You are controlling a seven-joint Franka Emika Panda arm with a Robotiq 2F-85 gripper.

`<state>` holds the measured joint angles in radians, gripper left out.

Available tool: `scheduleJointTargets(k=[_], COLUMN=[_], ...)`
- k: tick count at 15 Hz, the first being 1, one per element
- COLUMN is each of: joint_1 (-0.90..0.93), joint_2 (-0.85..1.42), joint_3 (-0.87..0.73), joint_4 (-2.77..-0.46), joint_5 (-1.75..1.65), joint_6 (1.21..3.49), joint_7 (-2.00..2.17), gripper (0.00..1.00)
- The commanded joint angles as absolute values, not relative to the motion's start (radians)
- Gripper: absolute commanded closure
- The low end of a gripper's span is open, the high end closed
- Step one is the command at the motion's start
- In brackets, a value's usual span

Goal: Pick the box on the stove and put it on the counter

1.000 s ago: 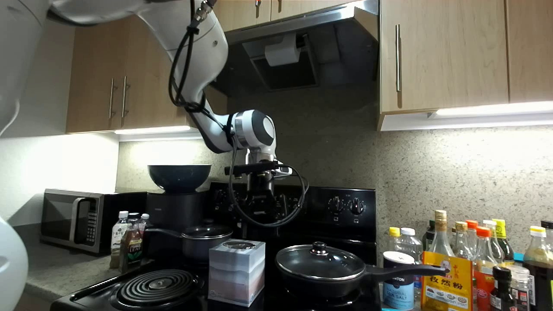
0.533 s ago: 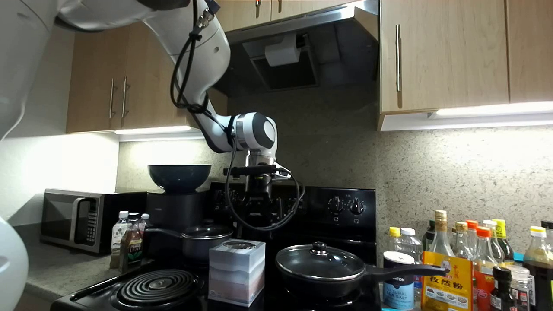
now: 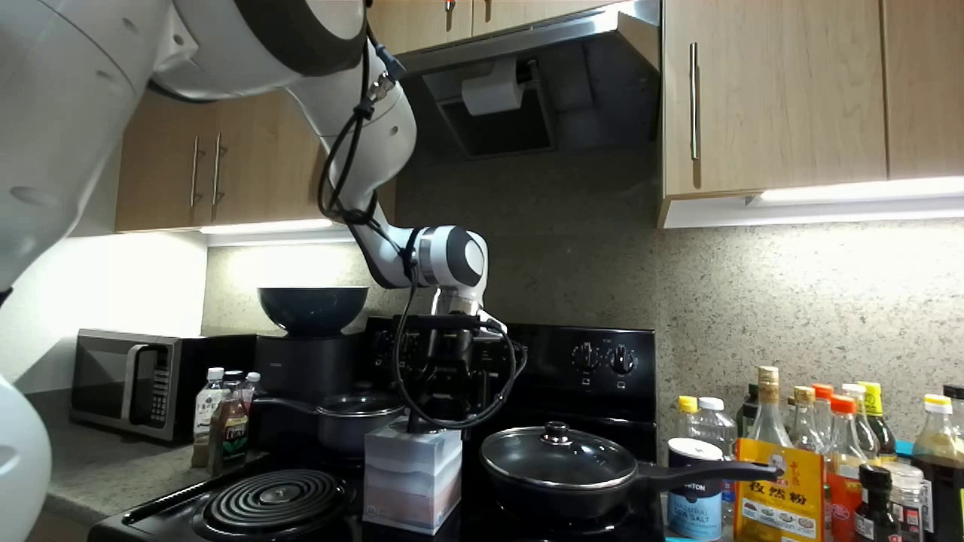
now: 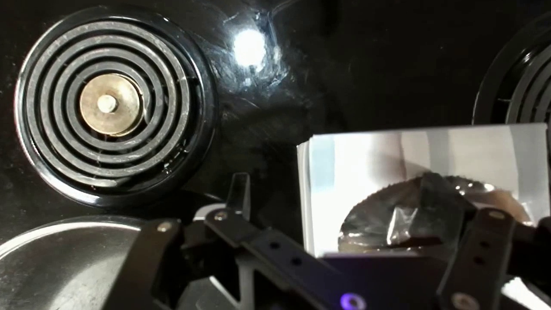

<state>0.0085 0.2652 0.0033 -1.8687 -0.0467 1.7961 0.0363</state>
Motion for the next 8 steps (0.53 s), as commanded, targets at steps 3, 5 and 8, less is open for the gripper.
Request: scheduleJointTargets(k=[3,5,8], joint_1=[0.016,0.014,0.013], joint_2=[0.38,0.401,0.421], joint_3=[-0.005,-0.008,-0.011], joint_4=[-1.746,-1.714,-1.673], joint_5=[-0.054,-0.052,-0.047], joint_6=[1.721,1.695,1.659], joint_7=[0.082,0.086,0.104], gripper=[0.26,0.3,0.51])
